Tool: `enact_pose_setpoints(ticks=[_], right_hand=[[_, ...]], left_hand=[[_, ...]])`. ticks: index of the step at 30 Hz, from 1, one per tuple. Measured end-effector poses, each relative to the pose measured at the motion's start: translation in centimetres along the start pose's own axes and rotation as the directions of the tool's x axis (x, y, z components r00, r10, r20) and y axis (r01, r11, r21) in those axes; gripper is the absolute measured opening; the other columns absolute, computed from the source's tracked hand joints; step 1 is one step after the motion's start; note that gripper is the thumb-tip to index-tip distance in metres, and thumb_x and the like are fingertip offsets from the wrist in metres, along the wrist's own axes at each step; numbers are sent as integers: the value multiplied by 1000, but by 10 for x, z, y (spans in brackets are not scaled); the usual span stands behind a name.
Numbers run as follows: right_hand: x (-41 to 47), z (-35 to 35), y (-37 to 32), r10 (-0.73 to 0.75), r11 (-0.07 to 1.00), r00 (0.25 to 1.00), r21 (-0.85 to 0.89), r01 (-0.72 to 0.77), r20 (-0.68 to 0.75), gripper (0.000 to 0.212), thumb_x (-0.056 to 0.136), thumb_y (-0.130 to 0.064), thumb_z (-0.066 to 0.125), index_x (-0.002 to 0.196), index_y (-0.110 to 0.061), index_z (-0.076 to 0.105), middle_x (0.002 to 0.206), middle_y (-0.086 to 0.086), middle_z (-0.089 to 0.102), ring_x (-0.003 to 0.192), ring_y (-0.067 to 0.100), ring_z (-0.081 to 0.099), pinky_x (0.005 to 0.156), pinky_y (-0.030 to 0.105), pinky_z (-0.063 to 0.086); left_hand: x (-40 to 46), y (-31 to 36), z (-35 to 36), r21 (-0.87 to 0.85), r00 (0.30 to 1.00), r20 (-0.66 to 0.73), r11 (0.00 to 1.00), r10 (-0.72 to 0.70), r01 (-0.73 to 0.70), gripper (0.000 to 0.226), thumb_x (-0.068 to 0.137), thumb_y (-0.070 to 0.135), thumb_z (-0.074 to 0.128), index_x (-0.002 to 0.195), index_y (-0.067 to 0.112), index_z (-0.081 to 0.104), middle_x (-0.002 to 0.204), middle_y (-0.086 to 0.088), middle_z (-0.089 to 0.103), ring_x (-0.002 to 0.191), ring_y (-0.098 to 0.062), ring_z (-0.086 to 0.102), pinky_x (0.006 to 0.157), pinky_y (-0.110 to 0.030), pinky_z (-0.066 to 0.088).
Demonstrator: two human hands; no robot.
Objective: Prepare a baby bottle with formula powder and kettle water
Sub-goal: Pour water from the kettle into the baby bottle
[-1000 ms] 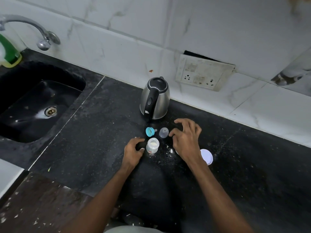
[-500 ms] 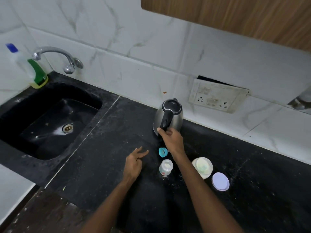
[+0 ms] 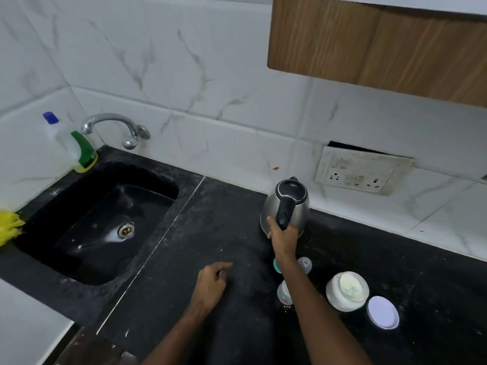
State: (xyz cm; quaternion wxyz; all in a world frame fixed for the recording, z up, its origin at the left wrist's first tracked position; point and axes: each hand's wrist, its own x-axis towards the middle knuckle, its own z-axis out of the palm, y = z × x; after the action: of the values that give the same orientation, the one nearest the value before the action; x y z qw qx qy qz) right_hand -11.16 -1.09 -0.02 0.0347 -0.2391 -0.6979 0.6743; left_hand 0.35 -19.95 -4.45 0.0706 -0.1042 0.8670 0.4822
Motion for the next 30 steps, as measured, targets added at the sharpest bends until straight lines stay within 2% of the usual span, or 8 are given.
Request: enact_pose_setpoints(ticks=[2, 5, 8, 10, 16, 23, 28, 30], right_hand=[[0, 7, 1, 3, 999, 996, 50, 2, -90, 28, 86, -9, 73, 66, -9, 54, 58, 4, 50, 53, 15, 50, 54, 26, 43], [3, 18, 2, -35, 996, 976, 76, 52, -214, 28, 84, -2, 72, 62, -1, 55, 56, -3, 50, 57, 14, 47, 55, 27, 43], [9, 22, -5, -118, 991, 945, 17, 129, -304, 47, 82, -4, 73, 46, -16, 44, 43, -8, 41, 49, 15, 40, 55, 34, 39], [17, 19, -10, -158, 987, 930, -58, 147, -333, 49, 81, -10, 74, 43, -16, 44, 41, -2, 41, 45, 18, 42, 53, 39, 43], [25, -1, -23, -207, 975, 932, -136, 173, -298, 39, 77, -23, 75, 47, -9, 53, 43, 1, 50, 45, 18, 51, 57, 41, 54], [0, -29, -50, -380, 919, 895, -208, 336, -234, 48, 78, -12, 76, 46, -18, 41, 44, -6, 39, 41, 7, 34, 49, 29, 38], [-21, -51, -65, -404, 912, 897, -156, 379, -180, 42, 73, -23, 70, 55, 3, 42, 50, 3, 37, 48, 15, 34, 49, 30, 35], [-30, -61, -73, -404, 914, 900, -122, 387, -167, 44, 70, -31, 67, 57, 3, 41, 51, 5, 37, 50, 17, 35, 49, 33, 36]], left_hand=[[5, -6, -7, 31, 1000, 6, 999, 16, -16, 43, 93, -7, 52, 113, 18, 80, 114, 17, 75, 110, 3, 66, 95, -7, 48], [14, -13, -16, 76, 999, 11, 996, 35, -36, 40, 93, -6, 53, 109, 17, 81, 112, 15, 77, 108, 5, 66, 88, 3, 40], [19, -16, -24, 92, 998, 12, 994, 61, -62, 41, 92, -8, 53, 103, 18, 82, 105, 19, 76, 100, 21, 63, 86, 0, 41], [22, -17, -28, 87, 997, 15, 993, 80, -81, 42, 91, -10, 52, 102, 19, 82, 102, 22, 74, 98, 27, 59, 85, 0, 41], [28, -17, -24, 84, 992, 46, 989, 119, -122, 41, 93, -9, 53, 101, 19, 81, 103, 21, 74, 98, 27, 59, 83, 3, 41], [24, 6, -3, 45, 982, 112, 986, 155, -160, 37, 97, -5, 54, 101, 21, 80, 104, 24, 72, 100, 22, 60, 84, 3, 41], [12, 24, 16, -18, 975, 136, 984, 175, -175, 34, 98, -2, 56, 104, 23, 79, 106, 20, 74, 104, 9, 66, 84, 0, 45], [6, 31, 23, -46, 973, 145, 984, 178, -173, 34, 98, -2, 56, 106, 22, 79, 107, 18, 75, 104, 7, 67, 85, -2, 46]])
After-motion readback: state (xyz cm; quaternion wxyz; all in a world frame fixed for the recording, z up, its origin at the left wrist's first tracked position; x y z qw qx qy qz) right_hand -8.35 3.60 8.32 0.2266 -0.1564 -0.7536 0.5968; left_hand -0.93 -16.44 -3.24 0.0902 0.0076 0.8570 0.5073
